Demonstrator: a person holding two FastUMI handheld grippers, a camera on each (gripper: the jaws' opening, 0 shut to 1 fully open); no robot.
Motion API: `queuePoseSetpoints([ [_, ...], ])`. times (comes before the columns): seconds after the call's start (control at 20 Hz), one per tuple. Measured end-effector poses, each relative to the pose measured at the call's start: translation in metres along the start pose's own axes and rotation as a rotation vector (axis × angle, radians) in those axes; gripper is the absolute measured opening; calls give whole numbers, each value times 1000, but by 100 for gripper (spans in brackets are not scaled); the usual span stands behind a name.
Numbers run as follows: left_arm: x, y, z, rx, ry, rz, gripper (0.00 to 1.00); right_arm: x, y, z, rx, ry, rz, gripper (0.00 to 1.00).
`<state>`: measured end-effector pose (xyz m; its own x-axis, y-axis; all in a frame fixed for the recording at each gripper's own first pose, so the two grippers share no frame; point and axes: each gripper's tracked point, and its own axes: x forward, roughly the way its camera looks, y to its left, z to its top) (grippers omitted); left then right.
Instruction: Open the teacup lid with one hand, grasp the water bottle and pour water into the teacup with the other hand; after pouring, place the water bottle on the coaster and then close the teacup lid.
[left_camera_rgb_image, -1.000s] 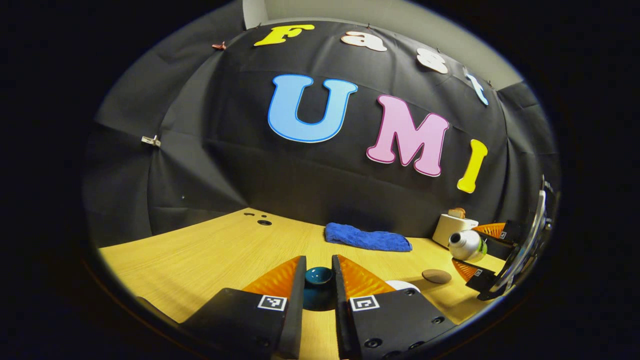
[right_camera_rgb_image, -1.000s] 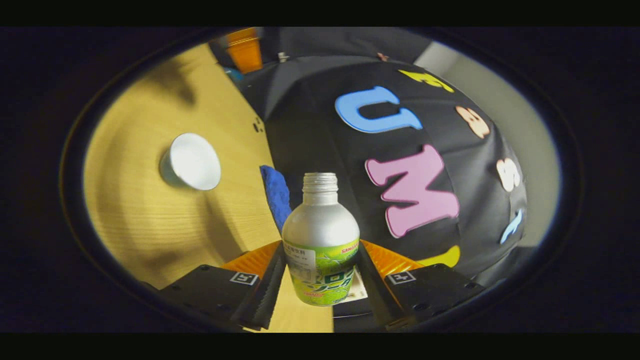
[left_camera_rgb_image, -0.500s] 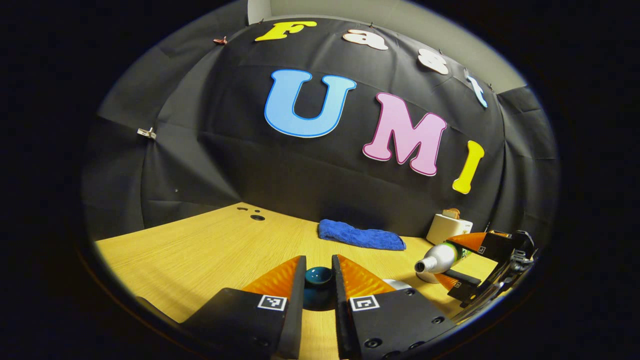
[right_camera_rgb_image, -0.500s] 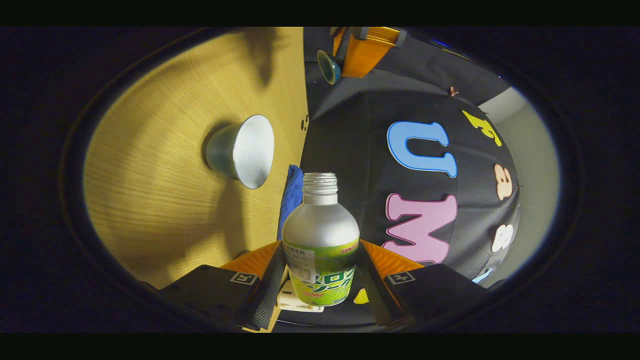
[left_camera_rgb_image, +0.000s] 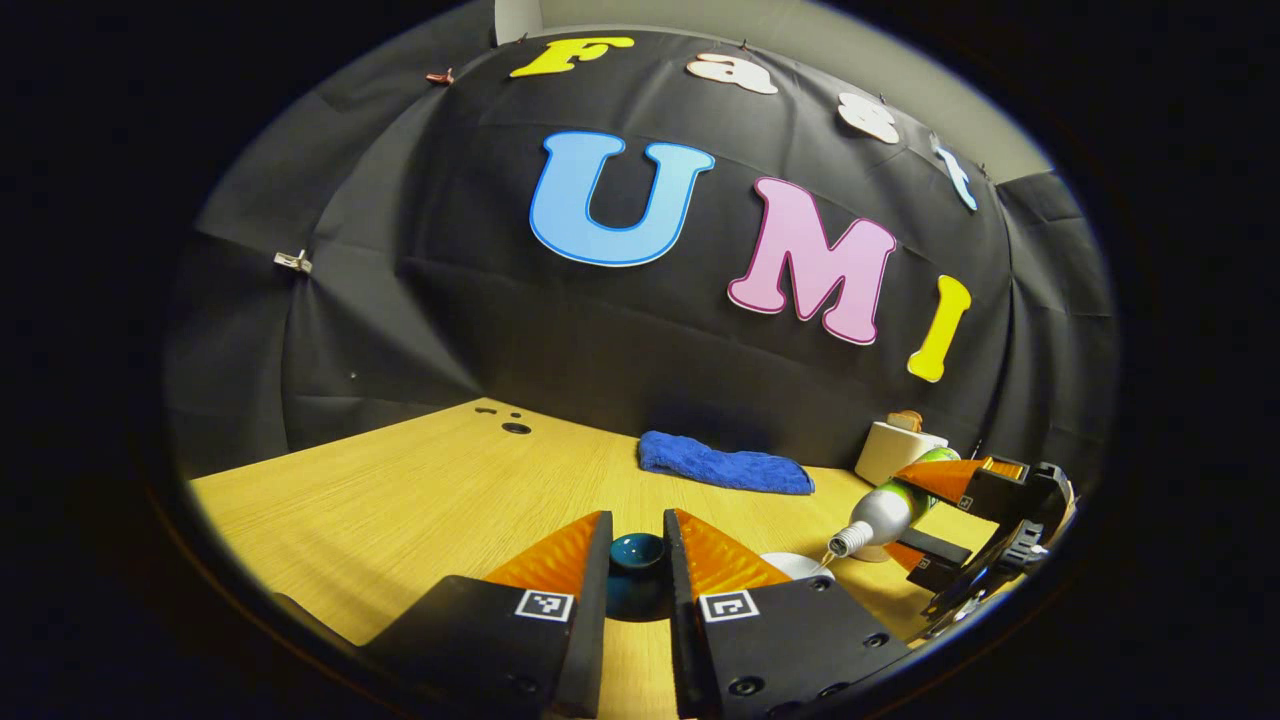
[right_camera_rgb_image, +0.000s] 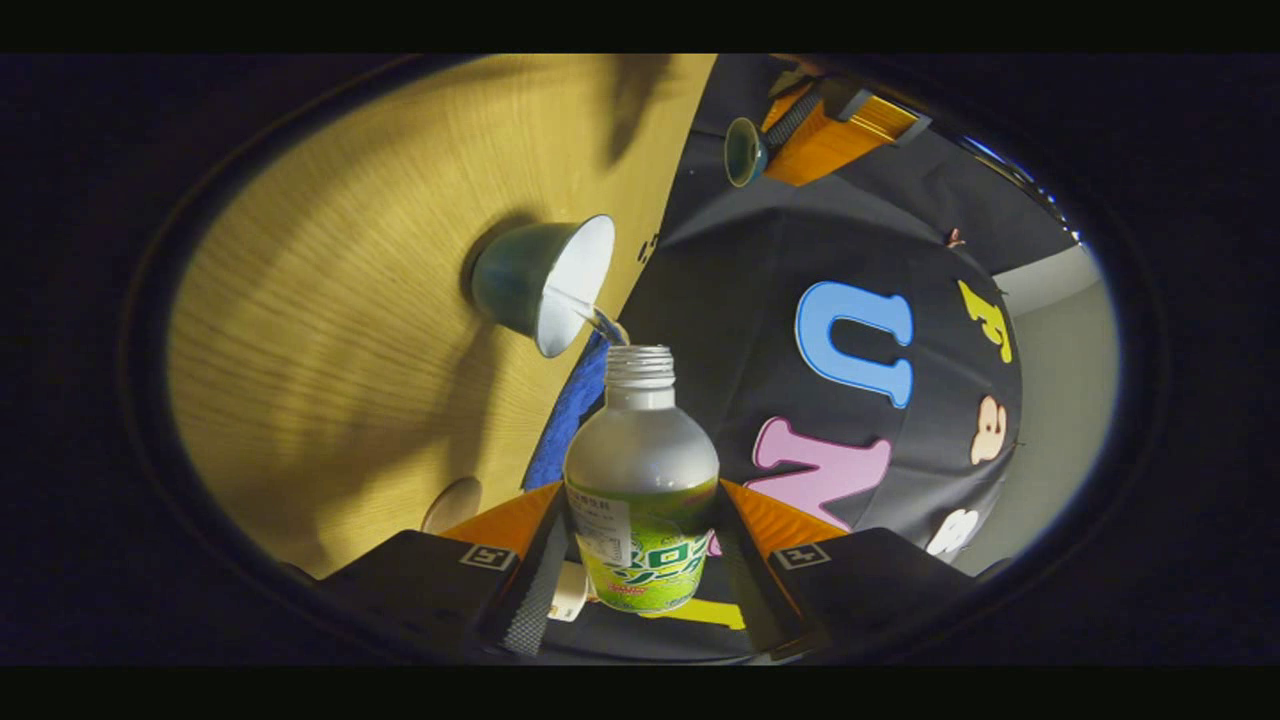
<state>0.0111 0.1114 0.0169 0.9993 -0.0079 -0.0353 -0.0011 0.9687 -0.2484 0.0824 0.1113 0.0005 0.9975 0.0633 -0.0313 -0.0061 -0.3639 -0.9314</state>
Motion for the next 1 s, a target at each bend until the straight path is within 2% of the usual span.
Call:
queuePoseSetpoints([
  [0.4,1,-1,-2,1,6,-3,31,0,-3,-4,-103,-9,-9,77],
  [0.85,1,1,-2,0,12,0,31,5,-30,-4,-299,-49,-86,77],
  [0.9,1,1,-3,1,13,0,34,6,-32,-2,-319,-57,-94,77],
  [1.0,1,1,-3,1,13,0,31,7,-37,1,-345,-67,-105,77],
])
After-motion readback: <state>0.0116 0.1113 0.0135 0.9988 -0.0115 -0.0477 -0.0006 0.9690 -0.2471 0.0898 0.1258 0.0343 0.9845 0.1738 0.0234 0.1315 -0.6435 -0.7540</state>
